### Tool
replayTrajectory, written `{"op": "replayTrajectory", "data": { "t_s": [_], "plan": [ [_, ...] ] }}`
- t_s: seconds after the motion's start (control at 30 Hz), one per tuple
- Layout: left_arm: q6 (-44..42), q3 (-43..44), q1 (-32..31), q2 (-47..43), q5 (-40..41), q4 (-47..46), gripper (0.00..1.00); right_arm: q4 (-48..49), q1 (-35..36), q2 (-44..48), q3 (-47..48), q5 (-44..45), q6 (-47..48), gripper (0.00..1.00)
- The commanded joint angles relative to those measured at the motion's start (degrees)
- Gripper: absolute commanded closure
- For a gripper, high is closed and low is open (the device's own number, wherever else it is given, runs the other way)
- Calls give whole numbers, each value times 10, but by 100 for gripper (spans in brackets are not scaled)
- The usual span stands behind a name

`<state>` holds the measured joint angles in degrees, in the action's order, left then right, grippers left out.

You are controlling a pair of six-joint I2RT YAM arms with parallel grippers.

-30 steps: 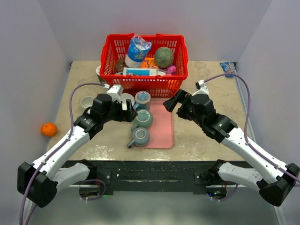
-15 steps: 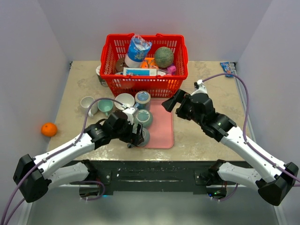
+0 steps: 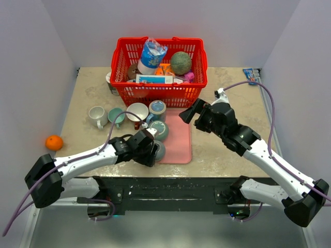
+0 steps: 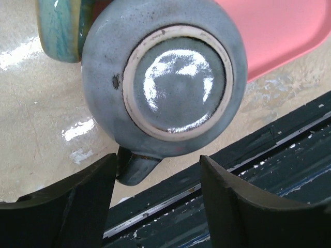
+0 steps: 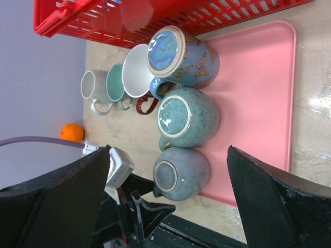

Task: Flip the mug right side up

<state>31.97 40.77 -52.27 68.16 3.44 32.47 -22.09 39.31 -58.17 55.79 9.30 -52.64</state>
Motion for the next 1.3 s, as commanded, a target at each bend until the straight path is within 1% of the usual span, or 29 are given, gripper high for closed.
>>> {"op": "replayTrajectory", "data": {
  "t_s": [0.0, 0.17, 0.33, 0.57, 0.73, 0.77, 0.93, 1.03, 1.07, 1.13, 1.17, 1.27],
  "plan": [
    [9, 35, -14, 18, 34, 1, 38, 12, -2, 10, -1, -3, -2, 1],
    [10, 47, -28, 29, 56, 8, 44, 9, -4, 13, -2, -4, -1, 2],
    [11, 62, -39, 38, 90, 13, 54, 6, -5, 16, -5, -3, -1, 2],
    [7, 63, -55, 50, 107, 10, 57, 4, -5, 20, -8, -2, -3, 2],
    [9, 68, -59, 69, 121, 14, 62, -9, -6, 19, -6, -5, -14, 2],
    [10, 74, -60, 72, 121, 15, 66, -11, -6, 18, -5, -6, -15, 2],
    [13, 97, -61, 82, 118, 32, 75, -30, -7, 13, 10, -29, -18, 2],
    [15, 94, -61, 80, 119, 31, 84, -43, -6, 10, 18, -38, -14, 3],
    [15, 91, -61, 79, 119, 30, 91, -45, -6, 10, 19, -38, -12, 3],
    [13, 84, -61, 75, 118, 23, 98, -50, -6, 18, 15, -38, -12, 3],
    [12, 83, -61, 75, 119, 22, 100, -51, -6, 22, 14, -39, -11, 3],
    [17, 76, -64, 71, 123, 23, 100, -49, -6, 36, -1, -42, -14, 3]
  ]
}}
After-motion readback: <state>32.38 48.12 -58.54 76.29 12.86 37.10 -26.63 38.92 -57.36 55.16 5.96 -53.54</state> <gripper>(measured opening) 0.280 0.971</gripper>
